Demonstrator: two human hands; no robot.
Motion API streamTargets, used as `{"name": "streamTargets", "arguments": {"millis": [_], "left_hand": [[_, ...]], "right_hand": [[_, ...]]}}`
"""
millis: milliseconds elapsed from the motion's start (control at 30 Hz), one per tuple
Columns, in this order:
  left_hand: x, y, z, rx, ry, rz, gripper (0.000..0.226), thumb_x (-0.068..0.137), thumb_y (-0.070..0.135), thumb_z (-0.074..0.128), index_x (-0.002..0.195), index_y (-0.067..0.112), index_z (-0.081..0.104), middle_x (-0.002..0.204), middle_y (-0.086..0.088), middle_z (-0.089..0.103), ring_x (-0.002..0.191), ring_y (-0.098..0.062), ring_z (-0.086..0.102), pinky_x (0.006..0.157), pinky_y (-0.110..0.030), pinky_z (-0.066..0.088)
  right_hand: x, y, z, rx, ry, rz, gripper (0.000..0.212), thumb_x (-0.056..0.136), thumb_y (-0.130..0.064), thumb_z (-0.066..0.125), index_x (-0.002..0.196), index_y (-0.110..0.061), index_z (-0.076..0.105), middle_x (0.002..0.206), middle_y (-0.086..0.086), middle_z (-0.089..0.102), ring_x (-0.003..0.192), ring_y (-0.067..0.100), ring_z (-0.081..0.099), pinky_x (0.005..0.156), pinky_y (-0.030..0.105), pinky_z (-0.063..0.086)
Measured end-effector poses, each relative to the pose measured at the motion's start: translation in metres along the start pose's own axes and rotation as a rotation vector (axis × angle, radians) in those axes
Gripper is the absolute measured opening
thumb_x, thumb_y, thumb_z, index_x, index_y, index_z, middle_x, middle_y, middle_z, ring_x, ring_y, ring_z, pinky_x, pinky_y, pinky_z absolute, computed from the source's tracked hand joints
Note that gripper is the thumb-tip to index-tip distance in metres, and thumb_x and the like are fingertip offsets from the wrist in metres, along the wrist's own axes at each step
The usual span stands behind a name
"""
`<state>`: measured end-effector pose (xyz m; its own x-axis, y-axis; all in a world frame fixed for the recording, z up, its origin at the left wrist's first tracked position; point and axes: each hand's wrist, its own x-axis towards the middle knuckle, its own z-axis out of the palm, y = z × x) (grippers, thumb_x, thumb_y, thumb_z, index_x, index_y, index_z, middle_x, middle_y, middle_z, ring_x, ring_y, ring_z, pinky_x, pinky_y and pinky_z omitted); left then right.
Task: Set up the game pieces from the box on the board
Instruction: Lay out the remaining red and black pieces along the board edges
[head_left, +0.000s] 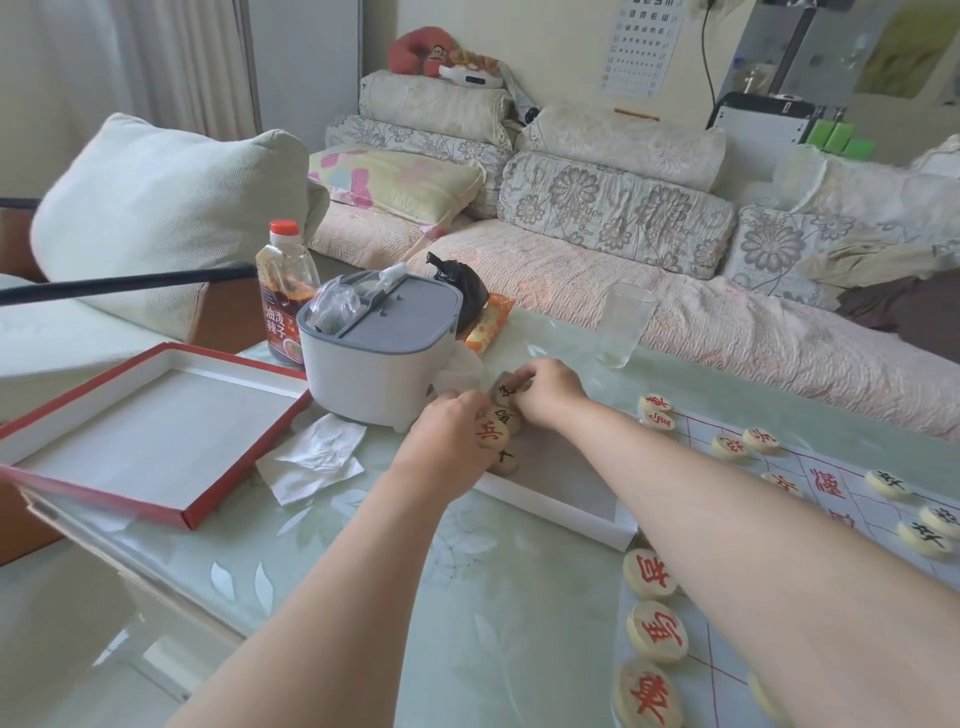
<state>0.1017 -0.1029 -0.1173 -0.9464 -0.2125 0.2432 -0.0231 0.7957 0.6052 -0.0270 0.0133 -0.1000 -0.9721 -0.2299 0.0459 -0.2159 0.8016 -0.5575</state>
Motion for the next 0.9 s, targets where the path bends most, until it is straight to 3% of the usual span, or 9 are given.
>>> {"name": "streamTargets", "arguments": {"millis": [200, 400, 567, 800, 900], "left_hand": [[-0.001, 0.006, -0.002, 0.049, -0.018, 0.001, 0.058, 0.078, 0.020, 0.072, 0.132, 0.022, 0.053, 0.120, -0.003, 0.052, 0.113, -0.021, 0.051, 0.092, -0.030, 0.046], [-0.008, 0.040, -0.003, 0.076, -0.047, 0.070, 0.053, 0.077, 0.022, 0.072, 0.128, 0.020, 0.056, 0.116, -0.003, 0.053, 0.109, -0.023, 0.052, 0.080, -0.024, 0.039], [-0.021, 0.094, 0.011, 0.089, -0.108, 0.209, 0.057, 0.078, 0.023, 0.074, 0.131, 0.019, 0.053, 0.125, 0.001, 0.051, 0.115, -0.020, 0.050, 0.089, -0.023, 0.038], [-0.054, 0.175, 0.056, 0.103, -0.271, 0.407, 0.044, 0.080, 0.021, 0.067, 0.123, 0.016, 0.060, 0.117, -0.001, 0.051, 0.103, -0.019, 0.054, 0.077, -0.018, 0.036], [-0.064, 0.198, 0.074, 0.136, -0.336, 0.439, 0.049, 0.077, 0.026, 0.071, 0.124, 0.019, 0.059, 0.121, -0.001, 0.051, 0.109, -0.019, 0.050, 0.085, -0.023, 0.041]], "right_hand": [[-0.024, 0.021, -0.020, 0.229, -0.030, -0.006, 0.027, 0.072, -0.016, 0.086, 0.093, -0.022, 0.072, 0.091, -0.001, 0.065, 0.078, 0.014, 0.060, 0.063, 0.022, 0.045], [-0.066, 0.060, -0.066, 0.264, 0.034, -0.006, 0.033, 0.062, -0.026, 0.093, 0.079, -0.025, 0.065, 0.084, -0.005, 0.063, 0.074, 0.012, 0.058, 0.071, 0.026, 0.049], [-0.116, 0.114, -0.118, 0.270, 0.071, 0.038, 0.033, 0.065, -0.032, 0.091, 0.082, -0.024, 0.064, 0.083, -0.005, 0.062, 0.072, 0.010, 0.056, 0.064, 0.023, 0.044], [-0.194, 0.192, -0.178, 0.185, 0.120, 0.111, 0.033, 0.065, -0.035, 0.090, 0.083, -0.021, 0.065, 0.078, -0.007, 0.065, 0.068, 0.009, 0.058, 0.063, 0.024, 0.045], [-0.227, 0.218, -0.198, 0.124, 0.125, 0.150, 0.038, 0.066, -0.045, 0.088, 0.086, -0.021, 0.066, 0.083, -0.005, 0.068, 0.072, 0.009, 0.058, 0.063, 0.023, 0.043]]}}
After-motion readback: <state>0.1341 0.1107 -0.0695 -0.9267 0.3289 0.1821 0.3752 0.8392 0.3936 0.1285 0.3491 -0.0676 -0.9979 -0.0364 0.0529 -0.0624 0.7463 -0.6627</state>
